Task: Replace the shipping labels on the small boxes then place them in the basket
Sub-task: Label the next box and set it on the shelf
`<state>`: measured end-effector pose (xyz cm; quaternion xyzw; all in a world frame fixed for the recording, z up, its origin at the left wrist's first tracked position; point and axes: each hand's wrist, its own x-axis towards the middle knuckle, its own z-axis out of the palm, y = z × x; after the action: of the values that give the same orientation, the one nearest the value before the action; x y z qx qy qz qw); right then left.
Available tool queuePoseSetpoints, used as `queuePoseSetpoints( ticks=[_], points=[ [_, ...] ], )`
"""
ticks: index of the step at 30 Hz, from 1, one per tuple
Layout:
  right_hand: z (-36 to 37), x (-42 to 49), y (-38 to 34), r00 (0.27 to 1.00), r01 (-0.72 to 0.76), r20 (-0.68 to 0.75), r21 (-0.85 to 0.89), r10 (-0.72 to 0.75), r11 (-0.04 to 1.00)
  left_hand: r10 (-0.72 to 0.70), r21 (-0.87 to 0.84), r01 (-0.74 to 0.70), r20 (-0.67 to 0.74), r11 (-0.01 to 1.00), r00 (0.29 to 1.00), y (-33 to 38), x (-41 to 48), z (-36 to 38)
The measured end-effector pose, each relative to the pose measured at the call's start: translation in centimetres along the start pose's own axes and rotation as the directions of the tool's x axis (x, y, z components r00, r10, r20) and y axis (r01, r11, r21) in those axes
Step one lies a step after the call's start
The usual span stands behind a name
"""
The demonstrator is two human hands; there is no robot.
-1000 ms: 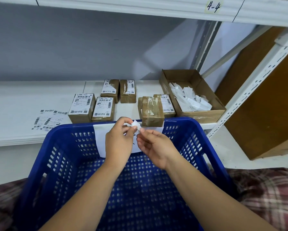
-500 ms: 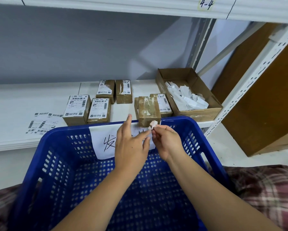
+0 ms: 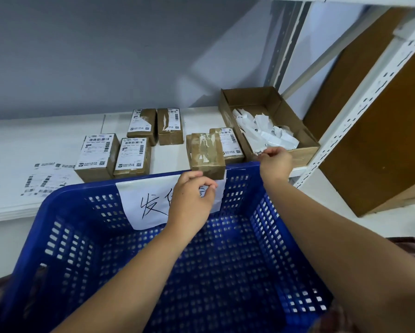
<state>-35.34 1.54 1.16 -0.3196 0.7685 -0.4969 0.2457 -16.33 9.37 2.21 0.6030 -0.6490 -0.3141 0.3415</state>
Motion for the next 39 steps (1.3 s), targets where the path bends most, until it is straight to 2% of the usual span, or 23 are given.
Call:
queuePoseSetpoints(
  ticks=[5, 7, 10, 13, 15, 17, 22, 26, 29, 34, 39],
  points=[
    [0.2, 3.2, 1.2, 0.987, 0.160, 0.051, -0.266, -0.152, 0.951, -0.024, -0.031, 0.024, 0.014, 0.999, 1.000, -0.3, 1.4, 1.0],
    [0.6, 4.3, 1.6, 0.961, 0.274, 0.136, -0.366, -0.241, 0.889, -0.034, -0.035, 0.035, 0.027, 0.999, 0.999, -0.3, 1.9, 1.3],
    [1.4, 5.4, 2.3, 0.917, 0.384, 0.291, -0.458, -0.273, 0.801, -0.038, -0.039, 0.039, 0.032, 0.998, 0.999, -0.7, 2.4, 1.6],
    [2.1, 6.3, 3.6, 0.887, 0.445, 0.398, -0.597, -0.236, 0.668, -0.058, -0.044, 0.060, 0.050, 0.997, 0.997, -1.4, 2.6, 1.9],
    [2.3, 6.7, 4.4, 0.875, 0.479, 0.431, -0.697, -0.223, 0.534, -0.064, -0.047, 0.066, 0.054, 0.997, 0.997, -1.8, 2.6, 2.1],
    [2.6, 6.9, 4.9, 0.866, 0.499, 0.435, -0.730, -0.245, 0.467, -0.070, -0.044, 0.072, 0.058, 0.996, 0.996, -2.2, 2.6, 2.3],
    [2.9, 6.7, 4.8, 0.875, 0.485, 0.402, -0.734, -0.271, 0.476, -0.088, -0.069, 0.093, 0.075, 0.993, 0.993, -2.8, 2.3, 2.8],
    [2.6, 6.5, 4.4, 0.892, 0.452, 0.287, -0.595, -0.349, 0.665, -0.080, -0.070, 0.084, 0.065, 0.994, 0.995, -2.7, 2.2, 2.9],
    [2.6, 5.7, 4.0, 0.897, 0.441, 0.238, -0.494, -0.372, 0.749, -0.070, -0.068, 0.073, 0.054, 0.995, 0.996, -2.6, 2.0, 2.6],
    [2.6, 2.7, 2.5, 0.834, 0.549, 0.303, -0.371, -0.462, 0.749, -0.037, -0.101, 0.039, 0.020, 0.994, 0.999, -2.1, 1.5, 1.4],
    [3.2, -1.9, 0.1, 0.730, 0.670, 0.406, -0.265, -0.550, 0.694, -0.033, -0.129, 0.031, -0.015, 0.991, 0.999, -2.1, 1.2, -0.9]
  ],
)
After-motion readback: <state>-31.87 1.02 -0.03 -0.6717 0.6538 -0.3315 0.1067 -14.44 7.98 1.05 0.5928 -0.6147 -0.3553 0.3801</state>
